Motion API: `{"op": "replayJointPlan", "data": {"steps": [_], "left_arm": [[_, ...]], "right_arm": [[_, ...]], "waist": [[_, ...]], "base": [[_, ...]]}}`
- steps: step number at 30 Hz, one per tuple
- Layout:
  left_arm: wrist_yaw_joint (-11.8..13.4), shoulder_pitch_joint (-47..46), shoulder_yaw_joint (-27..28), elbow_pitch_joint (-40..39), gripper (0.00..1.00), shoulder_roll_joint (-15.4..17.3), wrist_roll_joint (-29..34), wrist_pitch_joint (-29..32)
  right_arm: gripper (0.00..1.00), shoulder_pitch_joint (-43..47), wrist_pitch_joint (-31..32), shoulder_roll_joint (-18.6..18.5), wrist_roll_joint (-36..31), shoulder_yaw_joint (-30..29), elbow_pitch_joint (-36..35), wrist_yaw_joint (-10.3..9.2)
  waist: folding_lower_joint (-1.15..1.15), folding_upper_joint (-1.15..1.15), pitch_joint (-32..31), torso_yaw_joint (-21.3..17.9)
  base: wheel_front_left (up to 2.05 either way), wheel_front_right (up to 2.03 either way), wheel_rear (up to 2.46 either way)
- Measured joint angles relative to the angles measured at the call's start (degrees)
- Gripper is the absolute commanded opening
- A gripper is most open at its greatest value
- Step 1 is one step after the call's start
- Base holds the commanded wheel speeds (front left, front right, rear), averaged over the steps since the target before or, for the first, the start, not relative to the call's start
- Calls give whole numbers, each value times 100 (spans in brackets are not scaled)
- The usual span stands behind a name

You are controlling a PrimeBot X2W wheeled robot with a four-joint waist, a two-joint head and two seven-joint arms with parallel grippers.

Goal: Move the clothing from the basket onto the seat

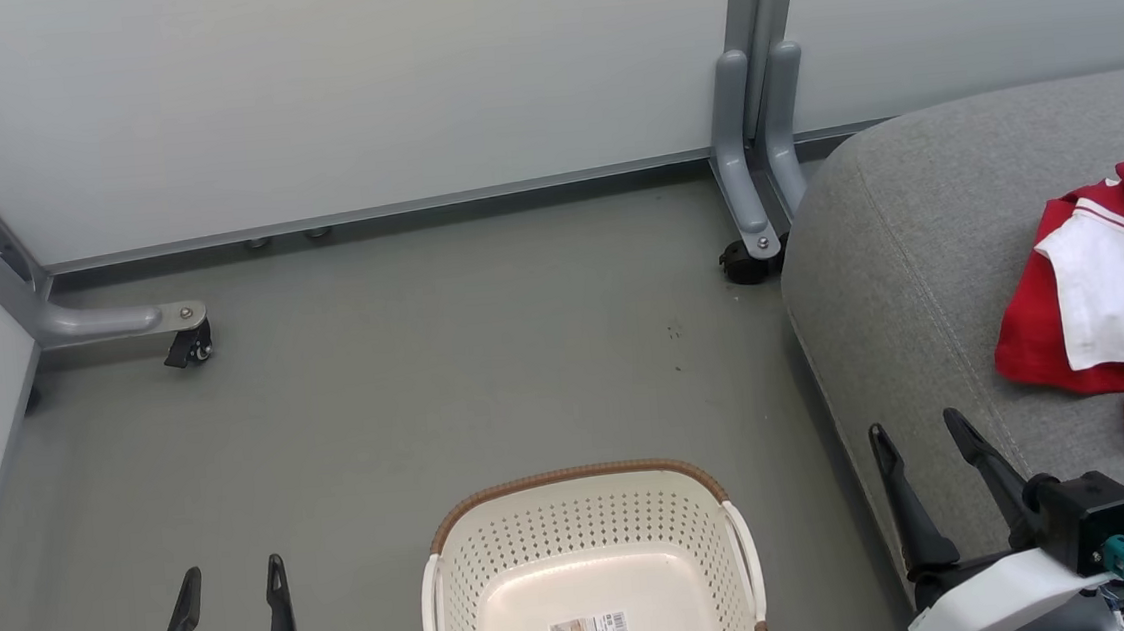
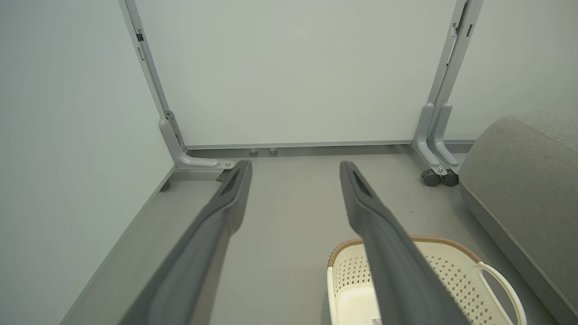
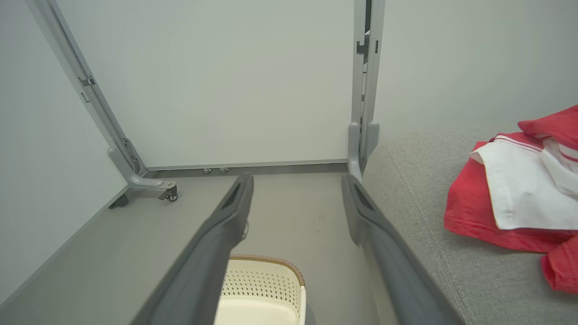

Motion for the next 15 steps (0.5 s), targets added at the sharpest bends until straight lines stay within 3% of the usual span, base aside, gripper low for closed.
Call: {"op": "replayJointPlan", "data": {"steps": [2, 3, 8, 15], "left_arm": [[-11, -2, 10, 11, 100, -5, 19, 0], [-20, -1, 15, 24, 0, -10, 25, 0], [-19, 9, 16, 258, 0, -31, -55, 93], [-34, -24, 62, 318, 0, -40, -843, 305]], "right_arm": [[100, 2, -1, 0, 12, -1, 3, 0], [0, 3, 0, 1, 23, -1, 14, 0], [0, 23, 5, 25, 118, 9, 216, 0], [0, -12, 27, -14, 978, 0, 380, 0]], "waist": [[0, 0, -1, 2], [0, 0, 0, 3], [0, 0, 2, 5], [0, 0, 8, 14]], "base": [[0, 0, 0], [0, 0, 0], [0, 0, 0], [0, 0, 0]]}}
